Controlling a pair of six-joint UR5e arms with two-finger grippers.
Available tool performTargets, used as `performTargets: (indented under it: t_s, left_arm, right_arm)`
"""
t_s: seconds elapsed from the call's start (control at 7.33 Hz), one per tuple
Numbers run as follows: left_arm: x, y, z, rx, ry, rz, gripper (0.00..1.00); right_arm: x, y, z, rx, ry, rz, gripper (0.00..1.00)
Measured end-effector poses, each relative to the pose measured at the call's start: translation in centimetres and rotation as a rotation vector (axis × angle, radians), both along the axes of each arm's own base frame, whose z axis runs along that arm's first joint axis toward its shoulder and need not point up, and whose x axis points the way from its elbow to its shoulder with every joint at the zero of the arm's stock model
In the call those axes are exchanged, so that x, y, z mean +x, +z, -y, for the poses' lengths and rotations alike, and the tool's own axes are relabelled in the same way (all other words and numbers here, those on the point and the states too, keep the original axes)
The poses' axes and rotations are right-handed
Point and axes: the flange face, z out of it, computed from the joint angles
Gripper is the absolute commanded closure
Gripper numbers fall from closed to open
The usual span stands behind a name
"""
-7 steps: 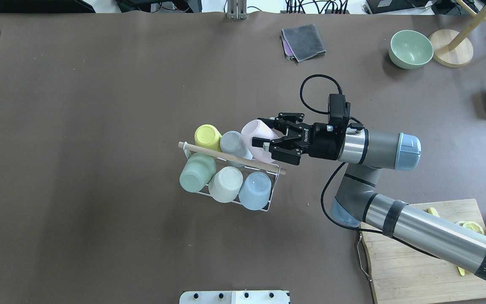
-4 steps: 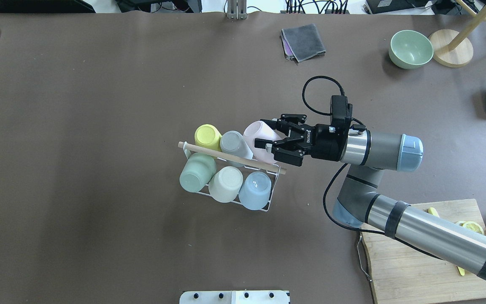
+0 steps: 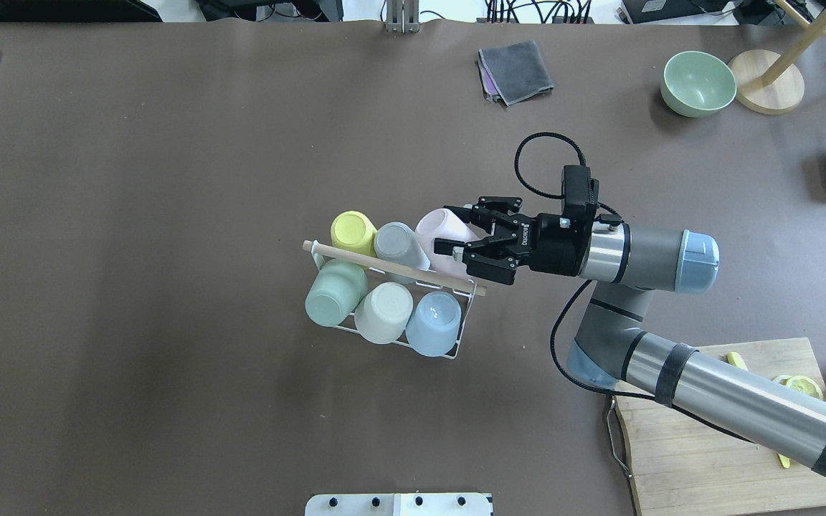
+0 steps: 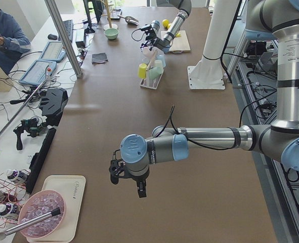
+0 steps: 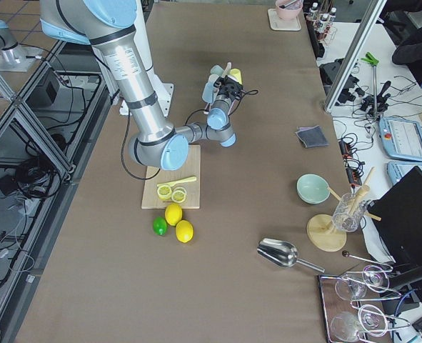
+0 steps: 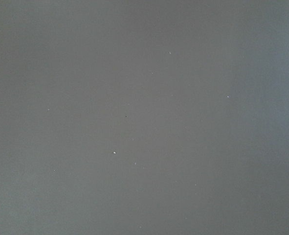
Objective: Place cup on cup holder
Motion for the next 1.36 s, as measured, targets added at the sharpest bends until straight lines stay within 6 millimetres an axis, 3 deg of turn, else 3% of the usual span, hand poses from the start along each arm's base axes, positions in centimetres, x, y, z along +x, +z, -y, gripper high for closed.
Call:
performTargets:
  t_s: [0.82, 0.95, 1.09, 1.36]
  left_arm:
    - [0.0, 0.2, -0.3, -0.005, 0.000, -0.001, 0.02]
    - [0.1, 0.6, -0.8, -0.010, 0.000, -0.001, 0.02]
    - [0.2, 0.8, -1.1, -0.014, 0.001, -0.002, 0.02]
    - [0.2, 0.8, -1.2, -0.016, 0.001, -0.002, 0.02]
  right_arm:
    - [-0.5, 0.0, 0.2, -0.005, 0.009, -0.004, 1.00]
    - [-0.6, 0.1, 0.3, -0.006, 0.008, -0.006, 0.96]
    - [-0.6, 0.0, 0.3, -0.006, 0.008, -0.005, 0.01]
    - [-0.6, -0.1, 0.2, -0.008, 0.006, -0.003, 0.00]
